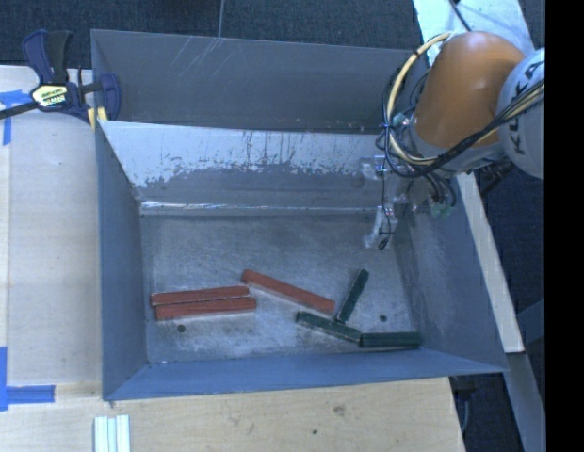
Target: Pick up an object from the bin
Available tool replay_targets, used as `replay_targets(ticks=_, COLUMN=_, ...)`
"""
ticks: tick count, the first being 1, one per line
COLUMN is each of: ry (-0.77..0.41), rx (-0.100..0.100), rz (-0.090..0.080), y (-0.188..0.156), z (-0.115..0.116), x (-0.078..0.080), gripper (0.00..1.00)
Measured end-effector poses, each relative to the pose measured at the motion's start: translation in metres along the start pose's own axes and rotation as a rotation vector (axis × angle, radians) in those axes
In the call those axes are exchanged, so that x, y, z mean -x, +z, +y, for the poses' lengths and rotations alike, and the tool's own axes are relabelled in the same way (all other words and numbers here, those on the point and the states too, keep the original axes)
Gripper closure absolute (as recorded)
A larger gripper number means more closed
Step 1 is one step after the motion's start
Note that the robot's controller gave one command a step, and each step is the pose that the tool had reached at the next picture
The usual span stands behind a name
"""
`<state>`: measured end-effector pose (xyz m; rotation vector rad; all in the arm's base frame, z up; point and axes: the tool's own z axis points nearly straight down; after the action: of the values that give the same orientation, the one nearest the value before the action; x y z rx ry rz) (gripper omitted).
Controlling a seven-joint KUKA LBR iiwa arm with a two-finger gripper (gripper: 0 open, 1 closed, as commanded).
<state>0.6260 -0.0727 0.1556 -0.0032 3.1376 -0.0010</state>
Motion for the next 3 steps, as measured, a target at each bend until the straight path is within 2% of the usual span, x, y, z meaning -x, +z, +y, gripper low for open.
replay_targets(ticks=1, ry=-0.187, rx=-0.002, rz=-0.004, y=-0.035, z=-0.037, x=-0.016, gripper=0.0)
replay_targets(ticks=2, ry=-0.322, rx=0.004, rz=0.006, y=0.088, z=0.018, x=-0.009, gripper=0.0)
replay_targets(ticks=3, ry=-0.478, rx=0.005, rz=0.002, y=0.07, z=0.133, x=-0.057, gripper=0.0)
